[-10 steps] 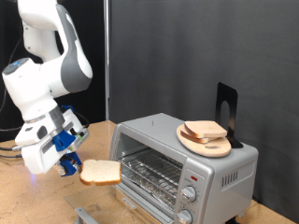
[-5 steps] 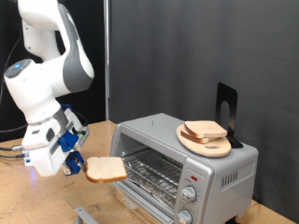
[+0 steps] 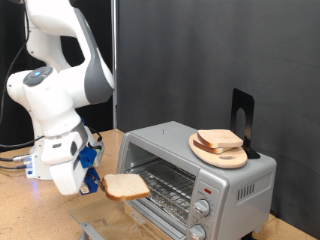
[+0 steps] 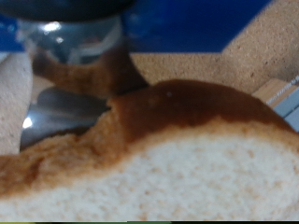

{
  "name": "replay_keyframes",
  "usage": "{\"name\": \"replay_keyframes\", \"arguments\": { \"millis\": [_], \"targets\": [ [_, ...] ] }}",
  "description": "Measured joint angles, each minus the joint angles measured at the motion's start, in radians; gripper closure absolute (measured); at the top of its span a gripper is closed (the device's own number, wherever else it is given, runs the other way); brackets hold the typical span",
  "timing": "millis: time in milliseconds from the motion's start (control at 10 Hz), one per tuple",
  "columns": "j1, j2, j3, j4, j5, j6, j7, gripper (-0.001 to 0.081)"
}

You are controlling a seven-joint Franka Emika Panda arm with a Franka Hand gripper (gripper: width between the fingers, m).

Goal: Make a piece of toast with the oven

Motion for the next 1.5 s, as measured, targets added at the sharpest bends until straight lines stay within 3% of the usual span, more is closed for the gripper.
{"name": "replay_keyframes", "arguments": {
  "millis": [800,1200,1500],
  "targets": [
    [0.031,0.01,0.089,-0.015,-0.187,-0.013,0.104,0.0415],
    [0.033,-0.031,0.114,-0.048,-0.234,0.011,0.11,0.0415],
    [0.033,-0.067,0.118,-0.06,-0.259,-0.025,0.131,0.0415]
  ]
}}
